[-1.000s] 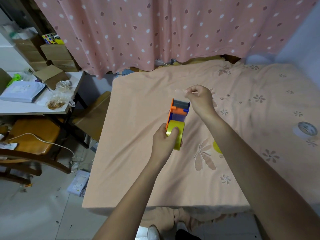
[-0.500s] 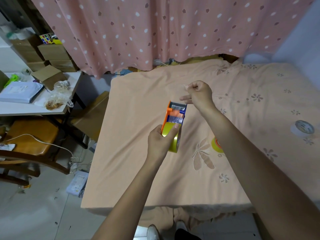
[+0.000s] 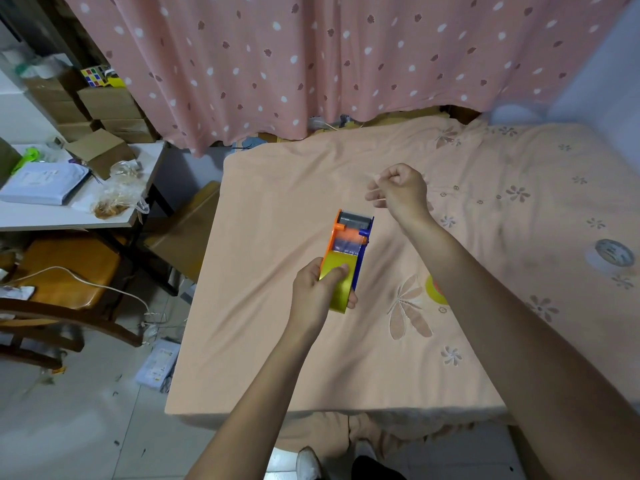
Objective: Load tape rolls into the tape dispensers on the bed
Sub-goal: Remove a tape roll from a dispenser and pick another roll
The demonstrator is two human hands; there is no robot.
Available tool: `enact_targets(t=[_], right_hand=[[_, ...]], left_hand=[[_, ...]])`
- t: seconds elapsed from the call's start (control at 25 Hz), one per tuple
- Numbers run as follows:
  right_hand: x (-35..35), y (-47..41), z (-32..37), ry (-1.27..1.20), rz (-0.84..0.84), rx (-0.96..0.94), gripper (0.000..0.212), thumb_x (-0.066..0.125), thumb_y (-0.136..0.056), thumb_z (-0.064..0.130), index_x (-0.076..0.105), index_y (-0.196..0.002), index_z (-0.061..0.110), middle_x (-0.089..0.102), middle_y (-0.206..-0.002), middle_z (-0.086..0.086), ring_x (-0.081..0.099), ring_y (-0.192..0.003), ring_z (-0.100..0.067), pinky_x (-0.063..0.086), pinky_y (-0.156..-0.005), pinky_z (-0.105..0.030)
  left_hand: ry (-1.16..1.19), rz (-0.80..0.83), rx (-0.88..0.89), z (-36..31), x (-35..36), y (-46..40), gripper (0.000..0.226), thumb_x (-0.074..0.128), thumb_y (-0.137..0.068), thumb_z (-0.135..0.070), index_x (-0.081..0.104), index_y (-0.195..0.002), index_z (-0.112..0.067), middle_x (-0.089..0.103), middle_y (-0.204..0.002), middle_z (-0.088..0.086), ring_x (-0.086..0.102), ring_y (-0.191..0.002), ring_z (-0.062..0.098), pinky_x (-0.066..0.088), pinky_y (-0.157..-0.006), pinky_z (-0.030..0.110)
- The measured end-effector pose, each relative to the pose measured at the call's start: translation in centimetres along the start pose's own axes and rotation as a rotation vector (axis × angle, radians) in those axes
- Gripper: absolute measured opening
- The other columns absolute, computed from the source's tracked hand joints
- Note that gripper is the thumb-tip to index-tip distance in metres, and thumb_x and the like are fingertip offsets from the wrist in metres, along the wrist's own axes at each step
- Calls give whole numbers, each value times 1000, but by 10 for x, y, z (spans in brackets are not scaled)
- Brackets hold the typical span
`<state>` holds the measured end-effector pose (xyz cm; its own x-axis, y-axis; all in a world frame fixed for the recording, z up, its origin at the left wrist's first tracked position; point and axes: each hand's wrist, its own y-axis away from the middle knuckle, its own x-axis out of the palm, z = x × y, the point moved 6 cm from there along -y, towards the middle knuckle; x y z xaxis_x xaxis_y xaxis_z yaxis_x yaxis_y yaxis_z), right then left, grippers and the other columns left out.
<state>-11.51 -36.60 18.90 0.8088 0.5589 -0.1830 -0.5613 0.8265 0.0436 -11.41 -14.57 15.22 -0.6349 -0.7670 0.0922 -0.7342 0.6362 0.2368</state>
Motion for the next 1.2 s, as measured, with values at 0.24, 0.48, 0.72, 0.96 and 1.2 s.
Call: enact_targets(t=[0.24,0.48,0.72,0.96,1.2], right_hand=[[-8,-14,7,8,-62,6,16,47,-92,5,49,-80,15,69,-75,-3,70,-55,-11,54,-50,-21],[-12,-21,6,-5,-131,29,14,48,-93,6,48,-81,13,66,-69,-3,68,-59,-15,55,-54,-22],[-14,-14,-9,-83,-118,199,21,41,-87,-5,44,-87,16,65,-80,-14,67,-53,-15,53,-53,-23],[0,43,-38,-414,113,379,33,36,-85,-10,57,-96,13,57,-86,-5,57,-62,-15,44,-49,-17],[1,58,-64,-641,11,553,23,38,-85,-2,60,-80,2,56,-75,-8,53,-59,-14,48,-48,-18]], left_hand=[[-21,-38,39,-8,-5,4,32,56,-94,-32,61,-78,-5,61,-51,2,53,-41,8,45,-46,16],[-65,-66,44,-8,-15,-3,45,62,-89,-37,65,-91,8,64,-71,19,58,-52,14,48,-52,21],[58,-71,-34,2,-24,-8,42,57,-89,-39,63,-75,1,58,-50,7,51,-46,17,43,-52,23],[250,-39,-118,11,-29,-15,37,42,-97,-32,57,-75,-7,46,-35,4,43,-34,16,39,-43,21],[282,-7,-141,13,-22,-16,40,43,-97,-33,60,-68,-12,46,-35,4,43,-34,16,39,-43,21]])
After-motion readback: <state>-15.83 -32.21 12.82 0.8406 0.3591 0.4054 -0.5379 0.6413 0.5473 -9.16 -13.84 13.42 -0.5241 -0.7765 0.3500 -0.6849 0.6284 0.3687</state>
